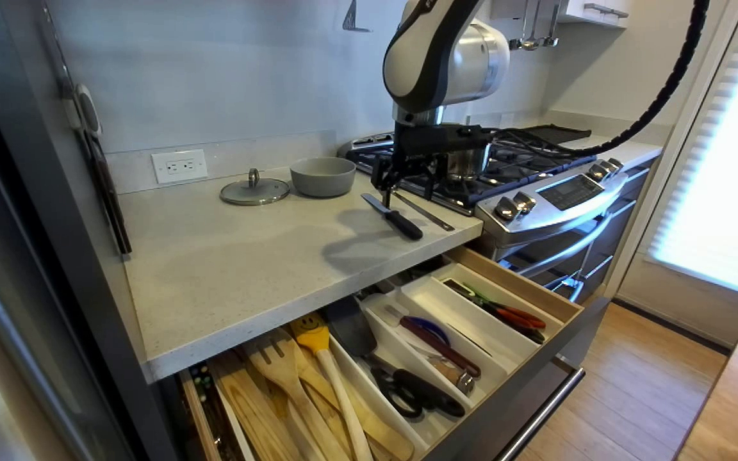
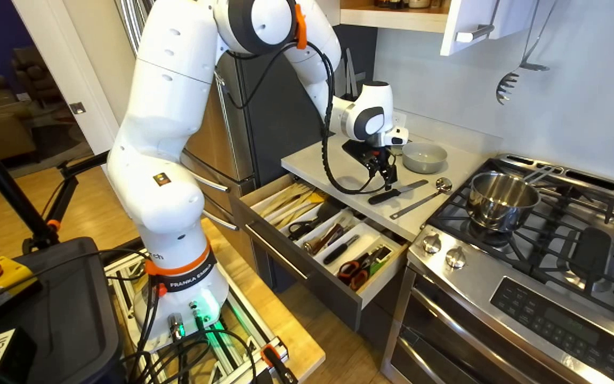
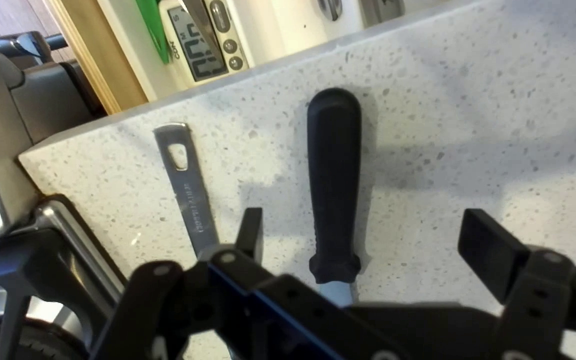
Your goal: Put the spatulas on the counter in the open drawer.
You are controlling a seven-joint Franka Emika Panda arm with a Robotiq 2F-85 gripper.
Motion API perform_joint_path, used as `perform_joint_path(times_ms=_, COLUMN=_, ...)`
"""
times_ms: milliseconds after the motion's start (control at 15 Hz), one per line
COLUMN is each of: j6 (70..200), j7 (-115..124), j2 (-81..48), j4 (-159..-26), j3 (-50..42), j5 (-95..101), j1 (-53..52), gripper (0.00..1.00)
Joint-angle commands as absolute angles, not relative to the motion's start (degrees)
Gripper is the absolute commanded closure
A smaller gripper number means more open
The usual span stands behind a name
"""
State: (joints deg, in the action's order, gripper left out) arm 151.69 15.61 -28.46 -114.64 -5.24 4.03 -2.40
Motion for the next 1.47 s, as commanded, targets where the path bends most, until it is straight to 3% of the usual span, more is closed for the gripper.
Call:
perform_joint_path(times_ms=0, j6=151.0, j7=17.8, j2=-34.7, j4=-108.0, j3=-6.9, j5=4.3, j1=-3.9, gripper=0.0)
perform_joint_path(times_ms=467, j6=150.8, j7=19.3, j2=-41.5, j4=-101.8, j3=-8.0, j5=3.9, j1=-5.1, gripper=0.0)
perform_joint_path(times_ms=533, j6=150.7, j7=19.3, j2=-42.1, j4=-101.3, j3=-8.2, j5=3.9, j1=-5.3, gripper=0.23)
perform_joint_path(times_ms=667, j6=150.5, j7=19.5, j2=-43.0, j4=-100.7, j3=-8.7, j5=4.1, j1=-5.6, gripper=0.32)
perform_joint_path(times_ms=1200, j6=148.4, j7=17.2, j2=-37.5, j4=-105.4, j3=-7.3, j5=3.4, j1=-5.1, gripper=0.95)
perform_joint_path(times_ms=1400, j6=148.2, j7=15.9, j2=-33.1, j4=-110.2, j3=-6.9, j5=3.5, j1=-4.6, gripper=0.93)
